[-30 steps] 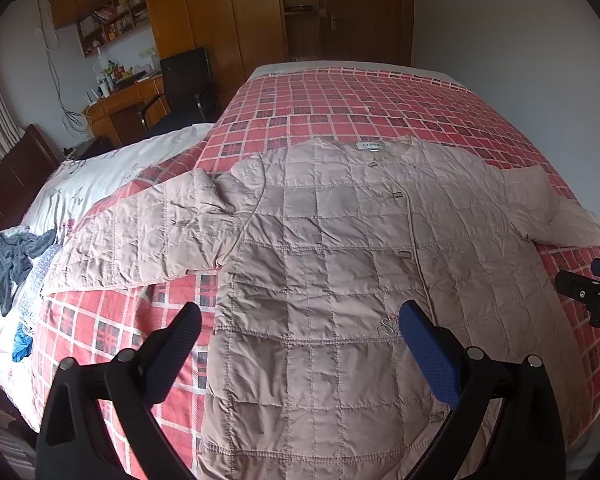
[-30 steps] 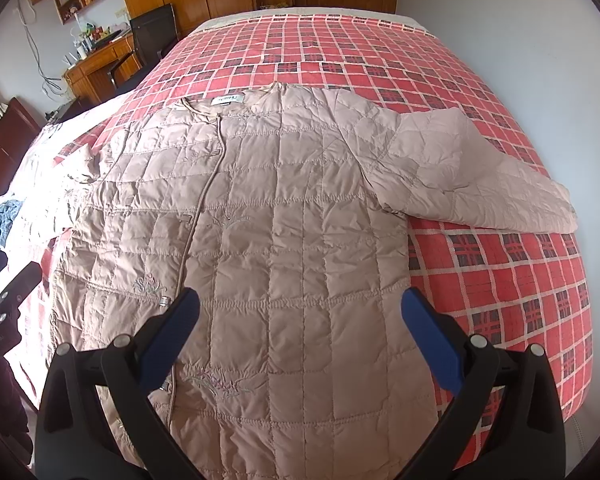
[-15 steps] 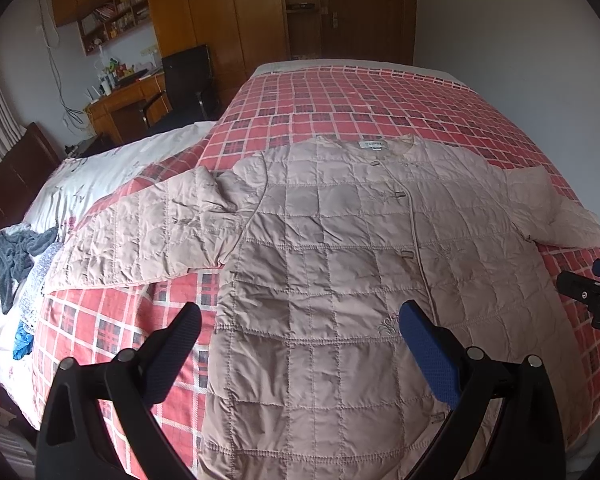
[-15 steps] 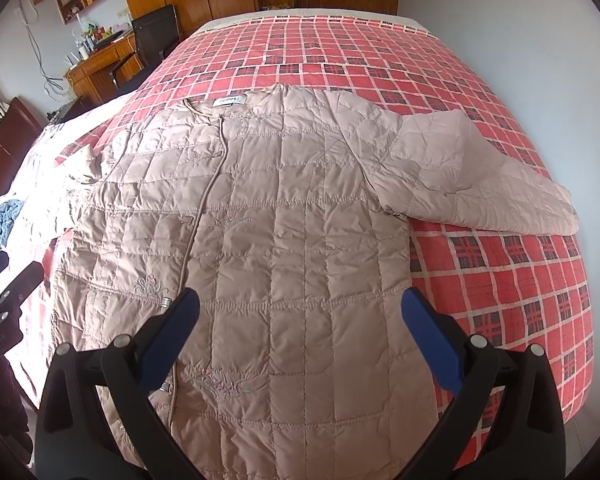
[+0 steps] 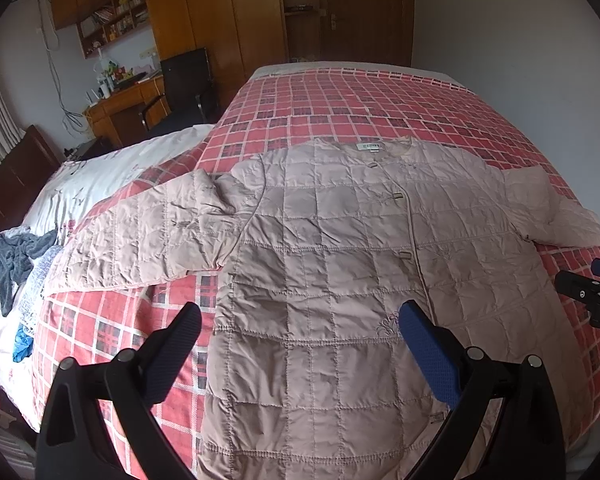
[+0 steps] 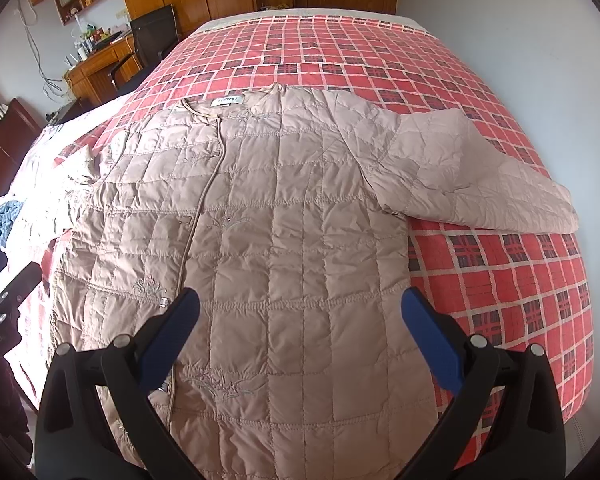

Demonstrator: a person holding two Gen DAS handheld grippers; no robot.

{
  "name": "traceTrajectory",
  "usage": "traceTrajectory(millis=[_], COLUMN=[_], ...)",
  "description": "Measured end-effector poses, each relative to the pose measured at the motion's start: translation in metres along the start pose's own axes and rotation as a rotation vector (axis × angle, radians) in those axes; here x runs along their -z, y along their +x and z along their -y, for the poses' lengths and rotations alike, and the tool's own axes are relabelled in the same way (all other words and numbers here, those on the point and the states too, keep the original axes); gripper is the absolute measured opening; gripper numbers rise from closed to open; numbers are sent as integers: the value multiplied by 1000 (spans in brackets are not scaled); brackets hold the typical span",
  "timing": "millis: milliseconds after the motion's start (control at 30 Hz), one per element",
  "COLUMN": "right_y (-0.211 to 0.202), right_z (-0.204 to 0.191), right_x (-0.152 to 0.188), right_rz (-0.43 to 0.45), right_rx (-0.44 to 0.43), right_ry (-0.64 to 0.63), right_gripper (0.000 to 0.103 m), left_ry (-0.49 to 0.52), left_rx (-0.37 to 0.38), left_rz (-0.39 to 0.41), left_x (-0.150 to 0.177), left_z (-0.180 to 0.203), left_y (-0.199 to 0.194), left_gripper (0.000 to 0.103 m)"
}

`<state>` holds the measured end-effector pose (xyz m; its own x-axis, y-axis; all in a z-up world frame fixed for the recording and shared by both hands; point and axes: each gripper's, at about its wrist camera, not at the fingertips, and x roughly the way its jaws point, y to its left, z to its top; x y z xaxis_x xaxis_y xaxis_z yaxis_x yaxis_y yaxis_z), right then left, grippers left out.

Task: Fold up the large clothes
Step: 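Grasp the coat sleeve cuff with the right gripper and lift it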

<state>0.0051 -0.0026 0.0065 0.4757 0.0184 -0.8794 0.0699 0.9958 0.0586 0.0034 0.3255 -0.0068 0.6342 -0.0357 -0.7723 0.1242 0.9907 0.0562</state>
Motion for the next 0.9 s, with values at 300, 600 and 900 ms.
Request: traceTrajectory(millis=[300, 600, 900], right_y=[-1, 20, 89], right_z=[2, 84, 311], right_x=[1, -13, -49], right_rz=[11, 24, -100], right_rx=[4, 5, 127], right_ry=[1, 183, 575], right_gripper=[100, 100, 100], left_ry=[-2, 8, 17], left_rx=[0, 33, 62], left_rz=[2, 35, 56], left_x=[0, -24, -57], left_z=[0, 14, 41], left_y=[0, 11, 41], left_gripper=[99, 99, 99])
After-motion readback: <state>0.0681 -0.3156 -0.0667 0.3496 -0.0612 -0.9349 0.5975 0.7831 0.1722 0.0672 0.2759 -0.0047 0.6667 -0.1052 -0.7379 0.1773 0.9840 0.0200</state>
